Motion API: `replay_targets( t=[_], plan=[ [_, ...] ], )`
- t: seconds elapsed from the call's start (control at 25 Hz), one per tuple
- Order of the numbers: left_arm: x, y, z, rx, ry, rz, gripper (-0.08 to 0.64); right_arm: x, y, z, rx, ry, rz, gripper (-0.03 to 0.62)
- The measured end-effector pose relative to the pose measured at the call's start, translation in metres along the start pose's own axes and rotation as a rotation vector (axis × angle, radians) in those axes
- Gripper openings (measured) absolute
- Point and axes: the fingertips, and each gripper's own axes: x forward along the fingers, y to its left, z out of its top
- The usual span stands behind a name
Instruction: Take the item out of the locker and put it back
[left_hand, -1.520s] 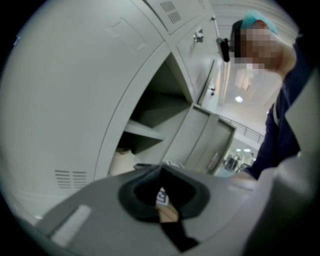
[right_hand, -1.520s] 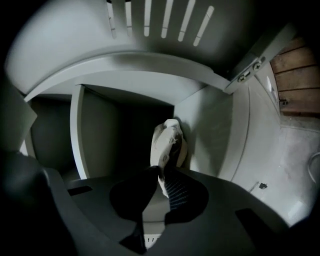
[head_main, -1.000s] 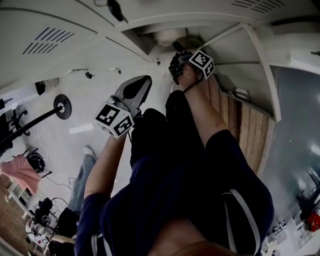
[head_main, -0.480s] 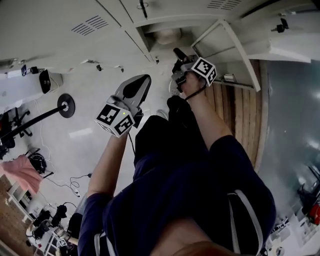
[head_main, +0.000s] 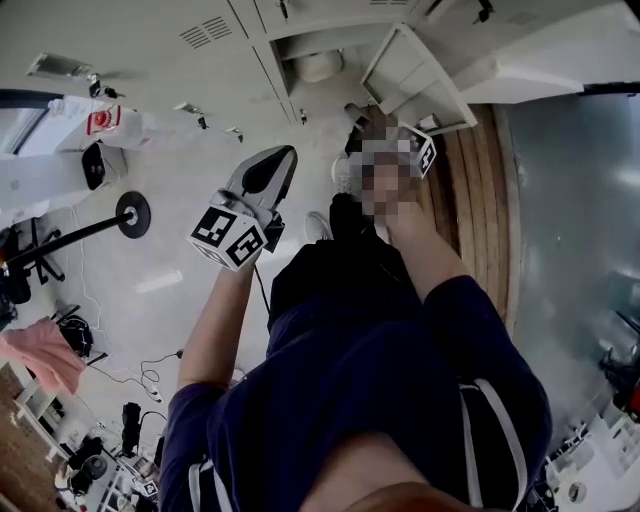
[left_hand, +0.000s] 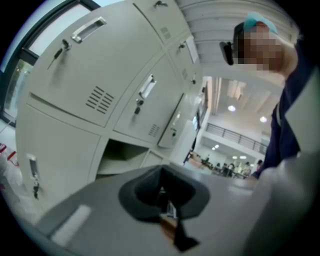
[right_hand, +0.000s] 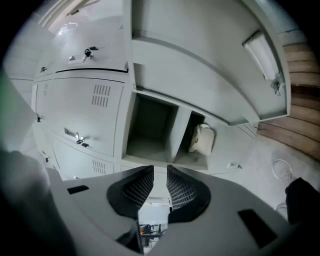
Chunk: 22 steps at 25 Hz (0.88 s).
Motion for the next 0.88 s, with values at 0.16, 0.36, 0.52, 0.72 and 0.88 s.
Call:
replay_targets(
  t=[0.16, 0.36, 0.52, 0.72, 0.88],
  plan=[
    [-0.011, -0.021, 0.005, 0.001, -0.005, 0.003, 0.003, -0.031, 0.031, -0.004, -0.069, 0.024, 0.028, 0.061],
    [-0.022, -0.04, 0.002, -0.009, -0.013, 0.023, 0.003, -0.067, 0.077, -0.009, -0.206, 0.063, 0.091, 0.034],
    [-0.022, -0.059, -0.008, -0.006, -0.024, 0.043, 0.003, -0.099, 0.103, -0.012, -0.338, 0.111, 0.145, 0.021],
    [-0.019, -0.094, -0.022, -0.005, -0.048, 0.085, 0.003, -0.147, 0.133, -0.019, -0.499, 0.172, 0.233, 0.015],
    [-0.016, -0.137, -0.032, 0.002, -0.081, 0.116, 0.003, -0.189, 0.144, -0.026, -0.615, 0.217, 0.27, 0.012]
  ],
)
